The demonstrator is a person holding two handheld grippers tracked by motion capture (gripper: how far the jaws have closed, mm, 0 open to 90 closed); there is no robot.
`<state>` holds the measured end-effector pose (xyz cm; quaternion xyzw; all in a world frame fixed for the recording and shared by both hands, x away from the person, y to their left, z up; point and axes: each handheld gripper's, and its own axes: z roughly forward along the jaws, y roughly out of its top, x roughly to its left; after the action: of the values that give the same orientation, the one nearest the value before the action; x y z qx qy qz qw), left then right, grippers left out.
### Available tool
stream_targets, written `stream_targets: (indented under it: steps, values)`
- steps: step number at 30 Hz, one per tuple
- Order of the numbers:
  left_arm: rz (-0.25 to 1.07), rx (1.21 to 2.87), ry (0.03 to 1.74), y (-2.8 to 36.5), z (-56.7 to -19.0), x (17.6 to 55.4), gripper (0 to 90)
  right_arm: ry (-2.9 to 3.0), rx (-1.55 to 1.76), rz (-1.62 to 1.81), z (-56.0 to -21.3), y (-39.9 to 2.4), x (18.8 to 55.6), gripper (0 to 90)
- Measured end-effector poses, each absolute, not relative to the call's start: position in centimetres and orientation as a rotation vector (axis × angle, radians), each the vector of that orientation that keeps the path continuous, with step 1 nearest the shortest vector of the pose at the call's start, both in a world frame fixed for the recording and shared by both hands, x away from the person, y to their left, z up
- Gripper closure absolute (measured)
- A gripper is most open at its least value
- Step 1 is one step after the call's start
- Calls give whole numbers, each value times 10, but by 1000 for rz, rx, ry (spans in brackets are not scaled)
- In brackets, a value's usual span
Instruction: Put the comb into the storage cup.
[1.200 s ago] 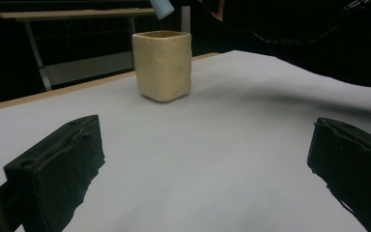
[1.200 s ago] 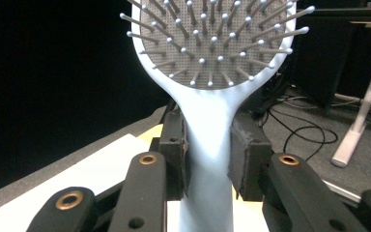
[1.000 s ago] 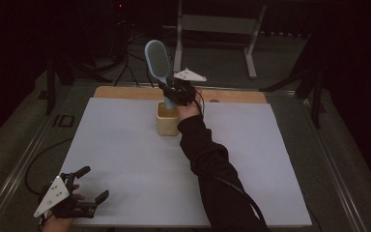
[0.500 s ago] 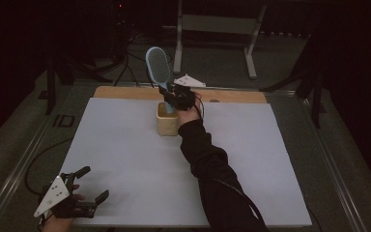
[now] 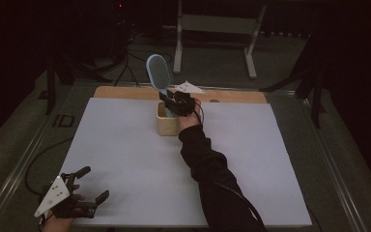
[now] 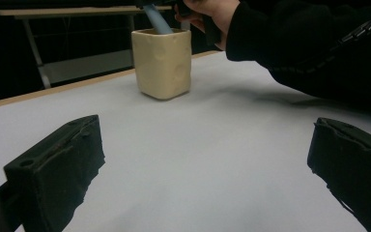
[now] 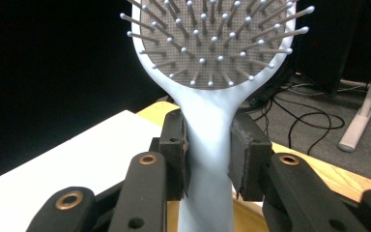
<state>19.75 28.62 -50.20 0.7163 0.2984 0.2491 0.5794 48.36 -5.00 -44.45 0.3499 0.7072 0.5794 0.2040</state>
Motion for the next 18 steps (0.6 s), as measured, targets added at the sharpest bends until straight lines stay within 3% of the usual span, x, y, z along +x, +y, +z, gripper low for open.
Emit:
stream_targets:
  steps: [13,15,18]
  values:
    - [582,1679,700,286,-503,198,0,1983,874,1591,-459,-51,469,689]
    - [580,1679,701,286,-503,198,0,1967,837,1585,-458,-50,466,472]
    - [581,1680,701,285,-503,198,0,1936,822,1487,-458,-48,462,246]
